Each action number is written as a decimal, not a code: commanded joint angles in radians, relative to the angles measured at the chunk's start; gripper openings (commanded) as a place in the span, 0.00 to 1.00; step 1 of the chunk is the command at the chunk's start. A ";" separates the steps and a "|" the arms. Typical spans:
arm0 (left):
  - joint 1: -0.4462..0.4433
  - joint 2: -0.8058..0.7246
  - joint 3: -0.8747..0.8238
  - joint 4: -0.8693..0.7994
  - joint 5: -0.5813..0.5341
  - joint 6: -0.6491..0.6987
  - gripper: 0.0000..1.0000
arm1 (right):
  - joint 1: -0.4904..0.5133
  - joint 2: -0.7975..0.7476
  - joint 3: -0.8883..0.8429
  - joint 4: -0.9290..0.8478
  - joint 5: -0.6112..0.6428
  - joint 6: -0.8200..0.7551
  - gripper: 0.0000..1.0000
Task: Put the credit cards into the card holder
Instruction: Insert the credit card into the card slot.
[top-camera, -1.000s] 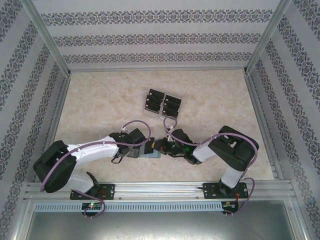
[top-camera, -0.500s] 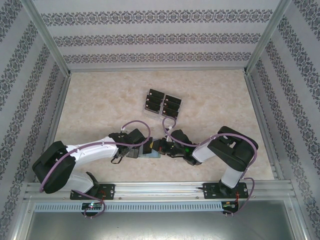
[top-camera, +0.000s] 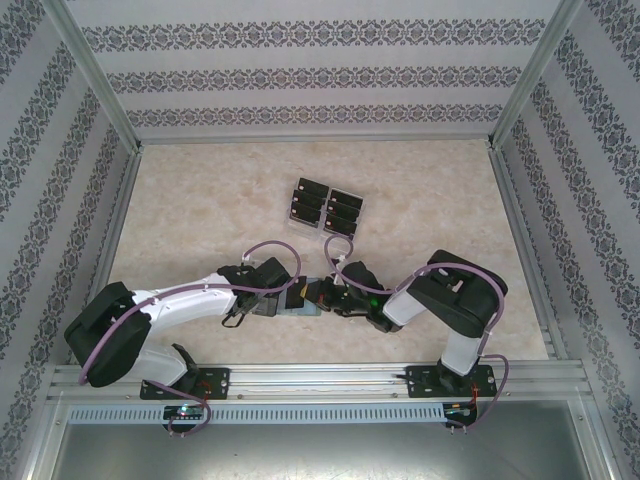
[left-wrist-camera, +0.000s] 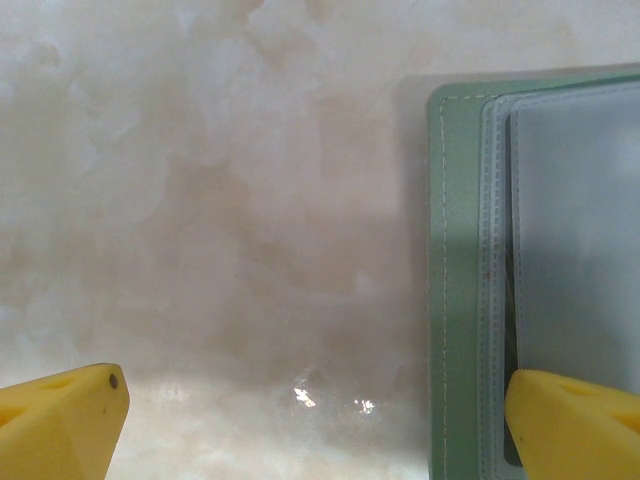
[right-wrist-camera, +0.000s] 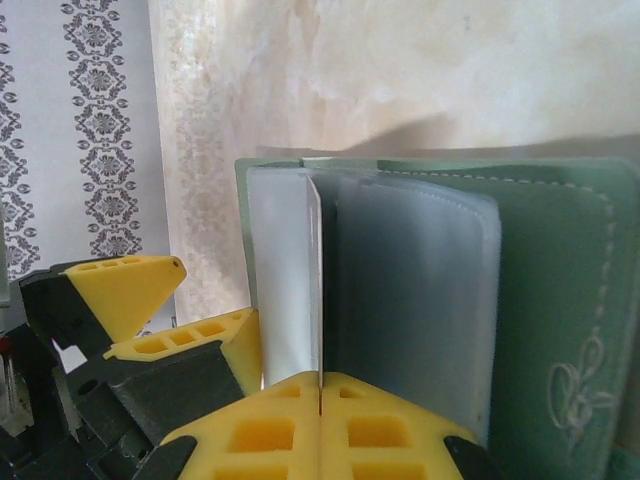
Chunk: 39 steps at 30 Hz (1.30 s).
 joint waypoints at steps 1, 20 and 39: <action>0.008 -0.017 -0.007 -0.020 -0.005 -0.012 0.98 | 0.017 0.029 -0.017 0.066 0.025 0.032 0.00; 0.009 -0.014 -0.001 -0.023 -0.006 -0.007 0.98 | 0.038 0.024 -0.046 0.074 0.064 0.072 0.00; 0.008 -0.011 0.000 -0.018 -0.006 -0.008 0.98 | 0.041 0.094 -0.006 0.145 0.014 0.102 0.00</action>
